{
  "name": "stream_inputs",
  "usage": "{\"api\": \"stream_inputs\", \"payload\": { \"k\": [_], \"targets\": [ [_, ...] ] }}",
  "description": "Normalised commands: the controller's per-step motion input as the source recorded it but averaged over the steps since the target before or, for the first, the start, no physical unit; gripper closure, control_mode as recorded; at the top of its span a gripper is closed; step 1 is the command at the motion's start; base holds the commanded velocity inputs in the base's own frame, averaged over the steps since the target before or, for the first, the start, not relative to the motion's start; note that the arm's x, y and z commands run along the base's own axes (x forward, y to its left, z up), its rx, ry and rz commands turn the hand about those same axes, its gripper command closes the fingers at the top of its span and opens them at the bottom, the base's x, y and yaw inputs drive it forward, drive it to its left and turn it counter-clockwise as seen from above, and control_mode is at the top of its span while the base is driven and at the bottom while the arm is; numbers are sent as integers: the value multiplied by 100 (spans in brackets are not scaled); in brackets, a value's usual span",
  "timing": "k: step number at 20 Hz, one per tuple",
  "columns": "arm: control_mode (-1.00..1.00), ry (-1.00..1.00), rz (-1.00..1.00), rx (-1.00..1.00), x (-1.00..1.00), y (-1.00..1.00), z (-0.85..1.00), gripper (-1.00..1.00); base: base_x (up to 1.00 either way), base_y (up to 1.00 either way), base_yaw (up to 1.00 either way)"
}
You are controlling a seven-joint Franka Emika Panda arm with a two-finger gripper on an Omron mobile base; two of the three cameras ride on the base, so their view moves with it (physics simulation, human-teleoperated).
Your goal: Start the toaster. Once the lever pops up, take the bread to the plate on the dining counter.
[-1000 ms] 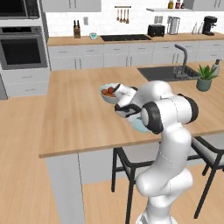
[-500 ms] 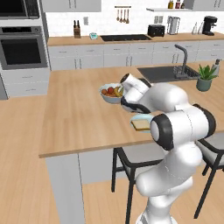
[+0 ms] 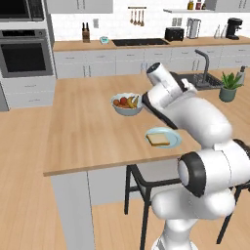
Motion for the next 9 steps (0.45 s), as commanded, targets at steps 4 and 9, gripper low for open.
{"api": "stream_inputs", "payload": {
  "k": [4,9],
  "targets": [
    [-100,-9,0,36,-100,-10,51,-100,0,0,0],
    [-100,-7,2,45,-100,-7,8,-100,0,0,0]
  ]
}}
